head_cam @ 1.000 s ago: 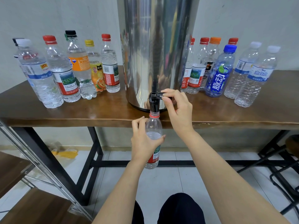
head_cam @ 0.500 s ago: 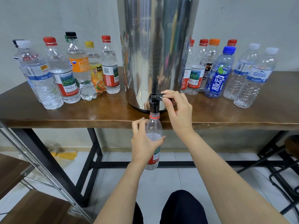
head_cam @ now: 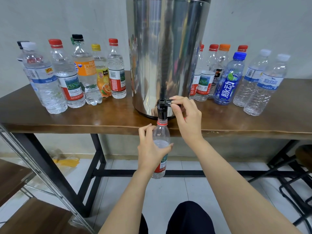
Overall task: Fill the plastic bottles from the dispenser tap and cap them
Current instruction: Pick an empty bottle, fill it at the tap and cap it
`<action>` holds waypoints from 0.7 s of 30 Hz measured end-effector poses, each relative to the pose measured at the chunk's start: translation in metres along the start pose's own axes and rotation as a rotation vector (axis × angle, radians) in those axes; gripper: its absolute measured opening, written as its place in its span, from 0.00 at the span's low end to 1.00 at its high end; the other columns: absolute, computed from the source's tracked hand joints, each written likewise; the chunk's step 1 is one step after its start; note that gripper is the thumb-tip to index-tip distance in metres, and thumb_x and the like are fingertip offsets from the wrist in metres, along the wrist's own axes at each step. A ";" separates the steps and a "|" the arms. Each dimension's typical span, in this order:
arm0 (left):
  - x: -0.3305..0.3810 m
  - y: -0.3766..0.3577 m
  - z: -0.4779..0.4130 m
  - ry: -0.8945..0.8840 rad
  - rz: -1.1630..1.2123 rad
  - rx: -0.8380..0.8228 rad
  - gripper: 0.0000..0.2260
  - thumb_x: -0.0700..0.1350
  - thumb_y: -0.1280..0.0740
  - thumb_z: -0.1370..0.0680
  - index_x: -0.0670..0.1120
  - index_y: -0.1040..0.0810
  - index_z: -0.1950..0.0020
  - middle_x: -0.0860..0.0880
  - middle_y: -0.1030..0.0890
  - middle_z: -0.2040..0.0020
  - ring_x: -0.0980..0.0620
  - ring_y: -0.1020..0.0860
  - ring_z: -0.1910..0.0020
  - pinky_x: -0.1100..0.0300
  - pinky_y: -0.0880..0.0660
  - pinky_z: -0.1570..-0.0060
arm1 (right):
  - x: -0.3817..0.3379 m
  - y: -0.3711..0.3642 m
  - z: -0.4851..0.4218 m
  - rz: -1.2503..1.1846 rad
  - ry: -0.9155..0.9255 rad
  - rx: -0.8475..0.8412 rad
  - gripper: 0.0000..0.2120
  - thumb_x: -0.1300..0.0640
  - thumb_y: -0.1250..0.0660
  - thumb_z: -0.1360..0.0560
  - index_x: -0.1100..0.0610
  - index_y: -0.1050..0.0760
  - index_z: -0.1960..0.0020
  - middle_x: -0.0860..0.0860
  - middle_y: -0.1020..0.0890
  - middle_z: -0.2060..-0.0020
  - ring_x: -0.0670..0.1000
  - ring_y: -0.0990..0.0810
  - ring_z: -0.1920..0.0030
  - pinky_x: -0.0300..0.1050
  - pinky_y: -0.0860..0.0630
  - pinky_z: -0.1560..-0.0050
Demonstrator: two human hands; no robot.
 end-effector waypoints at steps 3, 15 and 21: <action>0.000 -0.001 0.000 0.000 0.001 -0.001 0.33 0.54 0.19 0.35 0.51 0.30 0.35 0.55 0.35 0.34 0.59 0.31 0.44 0.57 0.26 0.43 | 0.000 -0.001 0.000 -0.004 -0.005 -0.001 0.12 0.50 0.39 0.20 0.57 0.21 0.49 0.44 0.18 0.46 0.46 0.24 0.51 0.28 0.31 0.51; -0.001 -0.001 0.000 0.015 0.003 0.003 0.35 0.54 0.19 0.36 0.52 0.31 0.34 0.55 0.36 0.34 0.58 0.31 0.42 0.53 0.24 0.40 | 0.000 0.000 0.000 -0.018 -0.006 0.003 0.12 0.51 0.39 0.20 0.58 0.21 0.49 0.43 0.19 0.46 0.46 0.23 0.50 0.28 0.31 0.51; 0.000 -0.002 0.000 0.004 -0.001 0.005 0.34 0.55 0.19 0.35 0.52 0.31 0.34 0.55 0.36 0.34 0.60 0.33 0.43 0.57 0.27 0.42 | -0.001 -0.001 0.000 -0.012 0.000 0.000 0.13 0.51 0.39 0.20 0.58 0.21 0.49 0.45 0.18 0.46 0.46 0.24 0.50 0.28 0.31 0.51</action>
Point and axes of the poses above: each hand's wrist, its own z-axis away from the middle knuckle, its own y-axis out of the back of the hand, x = y × z, the point moved 10 cm from there along -z, towards the middle knuckle
